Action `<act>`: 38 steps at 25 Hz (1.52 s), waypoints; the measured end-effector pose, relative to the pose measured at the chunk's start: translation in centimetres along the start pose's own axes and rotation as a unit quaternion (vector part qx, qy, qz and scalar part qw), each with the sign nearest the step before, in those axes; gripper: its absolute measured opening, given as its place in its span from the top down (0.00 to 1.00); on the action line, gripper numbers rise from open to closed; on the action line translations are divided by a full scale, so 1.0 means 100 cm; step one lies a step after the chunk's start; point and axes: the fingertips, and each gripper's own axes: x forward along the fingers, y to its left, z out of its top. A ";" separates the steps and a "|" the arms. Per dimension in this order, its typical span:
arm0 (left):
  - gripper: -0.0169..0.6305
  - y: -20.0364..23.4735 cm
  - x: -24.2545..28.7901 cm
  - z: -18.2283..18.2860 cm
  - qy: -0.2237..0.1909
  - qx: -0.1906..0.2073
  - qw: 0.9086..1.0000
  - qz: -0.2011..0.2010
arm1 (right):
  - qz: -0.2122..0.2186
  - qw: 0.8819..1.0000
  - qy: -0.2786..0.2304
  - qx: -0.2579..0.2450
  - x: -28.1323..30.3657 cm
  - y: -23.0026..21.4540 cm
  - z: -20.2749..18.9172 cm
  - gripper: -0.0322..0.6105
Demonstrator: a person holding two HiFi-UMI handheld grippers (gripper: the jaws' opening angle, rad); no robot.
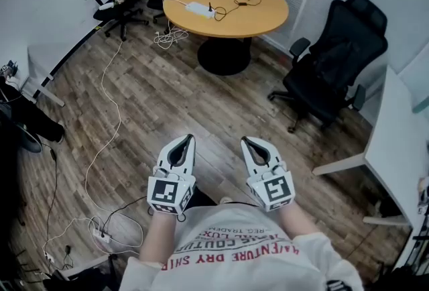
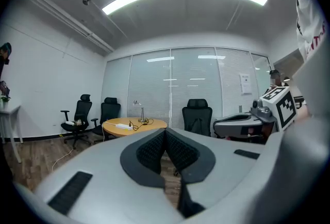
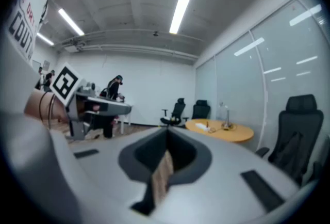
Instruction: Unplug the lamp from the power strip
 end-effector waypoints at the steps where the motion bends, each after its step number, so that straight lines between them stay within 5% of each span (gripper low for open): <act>1: 0.93 0.002 0.002 -0.001 0.001 -0.001 1.000 0.000 | -0.004 1.000 -0.001 0.010 0.003 -0.002 -0.001 0.91; 5: 0.93 0.013 0.009 -0.011 0.010 -0.008 1.000 -0.006 | -0.012 0.999 0.018 0.046 0.016 -0.006 -0.011 0.90; 12: 0.93 0.057 0.041 -0.017 0.019 -0.014 1.000 -0.014 | -0.014 0.999 0.032 0.029 0.070 -0.012 -0.016 0.90; 19: 0.93 0.142 0.093 -0.008 0.021 -0.021 0.999 -0.016 | -0.010 0.999 0.041 0.024 0.166 -0.020 -0.011 0.90; 29: 0.93 0.296 0.166 0.012 0.025 -0.016 0.999 -0.045 | -0.056 0.996 0.055 0.038 0.327 -0.029 0.022 0.90; 38: 0.93 0.358 0.216 0.021 0.030 -0.016 0.997 -0.073 | -0.057 0.996 0.054 0.031 0.413 -0.040 0.037 0.90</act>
